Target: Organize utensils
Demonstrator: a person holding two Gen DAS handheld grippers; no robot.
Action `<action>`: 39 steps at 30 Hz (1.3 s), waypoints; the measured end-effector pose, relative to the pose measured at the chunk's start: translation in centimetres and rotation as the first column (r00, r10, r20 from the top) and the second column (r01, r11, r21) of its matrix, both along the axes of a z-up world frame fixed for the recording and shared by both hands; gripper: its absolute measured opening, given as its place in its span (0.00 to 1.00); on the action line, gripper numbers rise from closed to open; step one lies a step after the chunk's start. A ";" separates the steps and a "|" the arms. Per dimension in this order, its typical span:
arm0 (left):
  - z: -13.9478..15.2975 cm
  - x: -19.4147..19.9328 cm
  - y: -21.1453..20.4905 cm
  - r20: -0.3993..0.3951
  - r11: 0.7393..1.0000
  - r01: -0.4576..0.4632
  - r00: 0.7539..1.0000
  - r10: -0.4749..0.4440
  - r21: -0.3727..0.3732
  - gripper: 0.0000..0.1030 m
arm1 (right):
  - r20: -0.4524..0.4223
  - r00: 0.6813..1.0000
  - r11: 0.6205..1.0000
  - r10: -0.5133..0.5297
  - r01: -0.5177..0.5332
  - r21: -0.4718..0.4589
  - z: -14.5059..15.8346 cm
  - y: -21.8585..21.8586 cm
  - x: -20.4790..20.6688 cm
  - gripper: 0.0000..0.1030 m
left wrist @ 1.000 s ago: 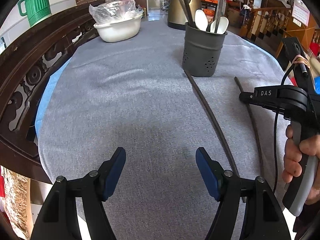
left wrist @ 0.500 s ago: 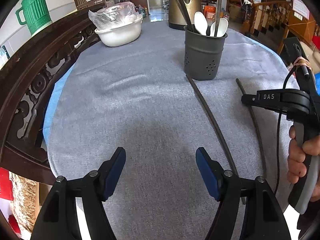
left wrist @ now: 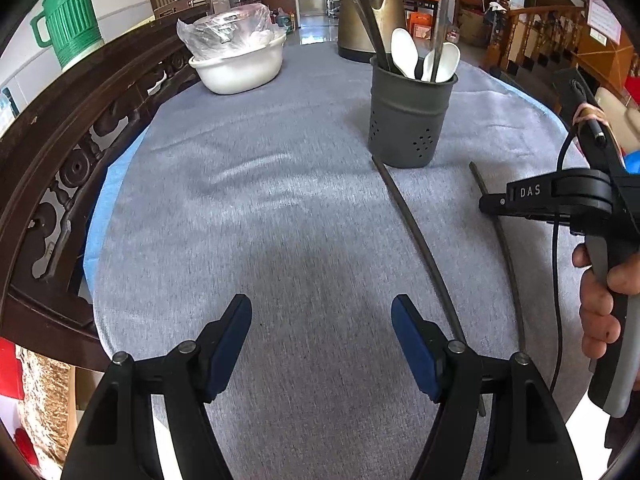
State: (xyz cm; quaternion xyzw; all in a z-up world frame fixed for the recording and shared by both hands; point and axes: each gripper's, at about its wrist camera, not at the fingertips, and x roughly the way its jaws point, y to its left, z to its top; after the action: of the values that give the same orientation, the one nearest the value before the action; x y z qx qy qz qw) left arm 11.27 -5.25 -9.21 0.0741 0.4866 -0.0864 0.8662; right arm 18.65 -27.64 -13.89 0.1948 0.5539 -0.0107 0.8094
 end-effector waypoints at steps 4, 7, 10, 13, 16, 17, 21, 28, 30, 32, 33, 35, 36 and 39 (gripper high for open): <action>0.7 1.4 0.1 0.008 1.000 -0.005 1.000 0.005 -0.022 0.71 | -0.010 1.000 1.000 0.009 -0.009 -0.015 0.0 0.2 0.8 0.07; 1.1 2.6 -0.5 0.017 0.999 0.009 1.000 -0.009 -0.035 0.71 | -0.012 1.000 1.000 0.010 -0.010 -0.007 0.0 0.3 1.0 0.07; 0.9 4.3 -1.1 0.000 0.998 0.021 1.000 -0.021 -0.058 0.71 | -0.017 1.000 1.000 0.004 -0.003 0.021 -0.2 -0.1 1.4 0.07; 0.3 6.0 -1.2 -0.030 0.996 0.014 0.999 -0.017 -0.089 0.71 | -0.022 1.000 0.999 0.001 0.000 0.050 -0.2 -1.0 1.4 0.07; -0.3 6.9 -0.9 -0.052 0.993 -0.001 0.999 -0.005 -0.115 0.71 | -0.019 1.000 0.998 0.000 0.001 0.065 -0.4 -1.5 1.5 0.07; -0.4 7.1 -0.9 -0.051 0.992 0.005 0.999 -0.011 -0.123 0.71 | -0.018 1.000 0.998 0.002 -0.001 0.064 -0.4 -1.5 1.6 0.07; -0.6 7.5 -1.6 -0.061 0.991 0.026 0.998 -0.034 -0.130 0.71 | -0.014 1.000 0.998 0.013 -0.012 0.054 -0.5 -2.1 0.6 0.07; -1.7 9.4 -3.7 -0.098 0.988 0.045 0.993 -0.060 -0.148 0.71 | -0.011 1.000 0.998 0.018 -0.017 0.054 -0.3 -1.6 0.2 0.07; -2.3 9.9 -3.9 -0.114 0.986 0.047 0.991 -0.066 -0.159 0.65 | -0.009 1.000 0.998 0.019 -0.018 0.058 -0.4 -1.6 0.3 0.07; -3.0 10.2 -4.1 -0.130 0.986 0.053 0.989 -0.074 -0.157 0.57 | -0.006 1.000 0.998 0.020 -0.020 0.065 -0.4 -1.7 0.3 0.07; -3.4 10.2 -4.4 -0.135 0.986 0.057 0.988 -0.079 -0.156 0.52 | -0.005 1.000 0.998 0.022 -0.022 0.067 -0.4 -1.8 0.3 0.07; -3.9 10.3 -4.4 -0.145 0.984 0.066 0.985 -0.091 -0.167 0.49 | -0.003 1.000 0.997 0.024 -0.024 0.069 -0.3 -1.9 0.2 0.07; -4.0 10.4 -4.5 -0.145 0.981 0.070 0.985 -0.097 -0.179 0.47 | -0.003 1.000 0.997 0.024 -0.024 0.068 -0.1 -2.0 0.1 0.07; -4.3 10.4 -4.9 -0.140 0.981 0.081 0.984 -0.107 -0.177 0.46 | 0.002 1.000 0.998 0.025 -0.025 0.057 -0.1 -1.8 0.2 0.07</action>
State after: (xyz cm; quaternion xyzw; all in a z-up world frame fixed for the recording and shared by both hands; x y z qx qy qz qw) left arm 21.69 -10.11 -13.53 0.0158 0.5365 -0.1741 0.8256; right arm 18.81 -29.48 -13.97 0.2107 0.5561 0.0154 0.8038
